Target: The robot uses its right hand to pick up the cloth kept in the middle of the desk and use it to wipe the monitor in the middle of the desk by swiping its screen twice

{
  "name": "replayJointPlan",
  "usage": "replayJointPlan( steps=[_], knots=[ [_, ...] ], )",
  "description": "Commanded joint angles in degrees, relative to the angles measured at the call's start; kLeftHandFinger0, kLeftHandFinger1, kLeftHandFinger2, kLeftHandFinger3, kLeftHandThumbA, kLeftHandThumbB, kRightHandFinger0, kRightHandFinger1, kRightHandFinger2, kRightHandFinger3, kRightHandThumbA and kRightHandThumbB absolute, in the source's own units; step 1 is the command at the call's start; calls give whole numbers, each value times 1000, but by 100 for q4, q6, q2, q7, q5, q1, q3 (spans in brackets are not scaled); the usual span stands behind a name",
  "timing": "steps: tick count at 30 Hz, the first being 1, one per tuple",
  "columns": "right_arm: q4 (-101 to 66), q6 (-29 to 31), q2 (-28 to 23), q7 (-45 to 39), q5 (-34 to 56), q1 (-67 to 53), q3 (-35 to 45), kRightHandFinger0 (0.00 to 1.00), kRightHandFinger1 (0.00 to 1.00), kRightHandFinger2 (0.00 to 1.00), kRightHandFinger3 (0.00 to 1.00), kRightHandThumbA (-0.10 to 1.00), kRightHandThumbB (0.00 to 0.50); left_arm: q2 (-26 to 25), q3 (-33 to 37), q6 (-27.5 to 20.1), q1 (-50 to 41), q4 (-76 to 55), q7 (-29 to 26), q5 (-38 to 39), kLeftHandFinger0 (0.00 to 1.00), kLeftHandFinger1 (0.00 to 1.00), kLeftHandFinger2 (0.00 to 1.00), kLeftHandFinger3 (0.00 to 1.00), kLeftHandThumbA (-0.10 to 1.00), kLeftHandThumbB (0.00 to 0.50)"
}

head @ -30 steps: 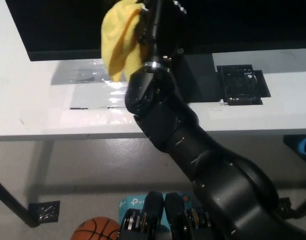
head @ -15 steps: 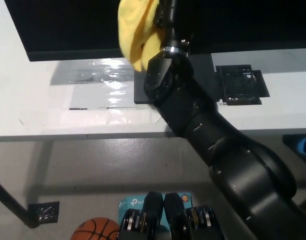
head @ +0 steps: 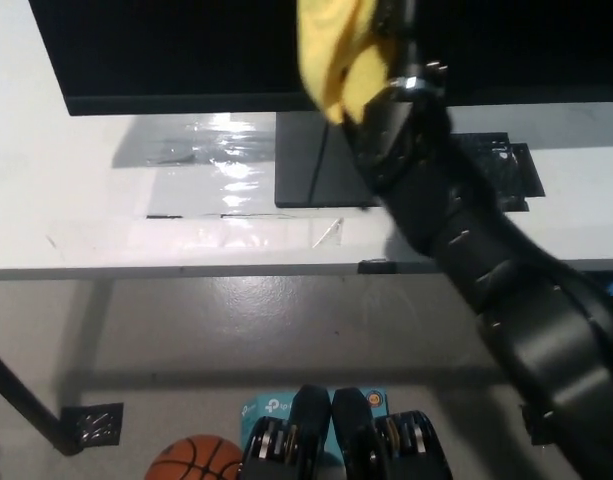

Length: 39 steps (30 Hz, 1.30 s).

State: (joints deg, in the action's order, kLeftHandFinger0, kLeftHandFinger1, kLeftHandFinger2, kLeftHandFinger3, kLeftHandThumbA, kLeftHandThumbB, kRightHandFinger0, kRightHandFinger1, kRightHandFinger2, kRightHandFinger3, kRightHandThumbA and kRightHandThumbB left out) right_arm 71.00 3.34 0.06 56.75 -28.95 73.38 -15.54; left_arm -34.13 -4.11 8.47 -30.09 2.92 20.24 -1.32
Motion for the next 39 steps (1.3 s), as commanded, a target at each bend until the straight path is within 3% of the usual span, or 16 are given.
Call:
replayJointPlan(
  steps=[1,2,3,7,9,10,12,14,16,18,22,24,27,30,36,39],
  knots=[
    [-116,-202,-617,-69,-10,137,69,0,1,322,370,-100,138,-60,-110,-44,-185,-45,44,128,762,723,811,1000,84,127],
    [-85,-182,-659,-17,-18,139,65,0,0,278,265,-100,88,-69,-110,-81,-194,-38,38,112,764,728,822,1000,84,125],
    [-99,-98,-724,-16,-1,110,80,0,0,262,206,-100,79,-81,-99,-63,-204,-66,28,78,759,725,819,1000,94,122],
    [-225,-179,-996,-115,11,26,110,0,9,347,246,-100,50,-81,-142,-29,-244,-84,31,130,781,747,858,1000,92,120],
    [-243,-181,-1093,-59,-3,-20,111,0,0,326,252,-100,73,-68,-123,-159,-205,103,-4,79,778,740,852,1000,101,124],
    [-267,-182,-1133,-59,-14,-49,103,0,1,324,257,-100,55,-70,-113,-182,-217,115,-20,47,773,733,843,1000,117,129],
    [-376,-219,-1211,-114,11,-125,132,0,1,338,361,-100,46,-77,-122,-88,-265,32,-37,24,779,736,843,1000,120,126],
    [-503,-339,-1288,-222,81,-198,221,0,33,365,328,-100,20,-66,-163,-124,-304,53,-19,96,801,754,860,1000,99,119],
    [-477,-312,-1427,-181,100,-265,282,0,35,370,303,-100,49,-75,-152,-69,-314,8,-51,30,788,744,851,1000,113,129],
    [-439,-249,-1503,-169,155,-310,358,0,20,343,269,-100,34,-89,-162,34,-379,-189,-42,21,789,749,854,1000,112,119],
    [-381,-234,-1614,-125,156,-374,410,0,32,360,330,-100,92,-89,-173,55,-387,-205,-71,-11,806,766,876,1000,114,116],
    [-428,-295,-1629,-156,183,-407,458,0,40,378,371,-100,71,-92,-183,103,-382,-223,-46,25,809,765,875,1000,110,121],
    [-390,-315,-1709,-202,245,-475,548,0,53,362,259,-100,50,-86,-193,109,-368,-191,-34,56,807,756,862,1000,93,118],
    [-279,-254,-1726,-173,243,-465,550,0,64,372,228,-100,35,-93,-195,107,-387,-231,-46,28,795,746,848,1000,92,123],
    [-296,-271,-1613,-168,212,-490,479,0,45,355,185,-100,71,-87,-187,35,-326,-101,-39,37,810,764,865,1000,121,128],
    [-507,-254,-1561,-243,110,-640,368,0,13,337,188,-100,10,-87,-187,-17,-299,-71,-30,53,799,752,853,1000,113,127]
  ],
)
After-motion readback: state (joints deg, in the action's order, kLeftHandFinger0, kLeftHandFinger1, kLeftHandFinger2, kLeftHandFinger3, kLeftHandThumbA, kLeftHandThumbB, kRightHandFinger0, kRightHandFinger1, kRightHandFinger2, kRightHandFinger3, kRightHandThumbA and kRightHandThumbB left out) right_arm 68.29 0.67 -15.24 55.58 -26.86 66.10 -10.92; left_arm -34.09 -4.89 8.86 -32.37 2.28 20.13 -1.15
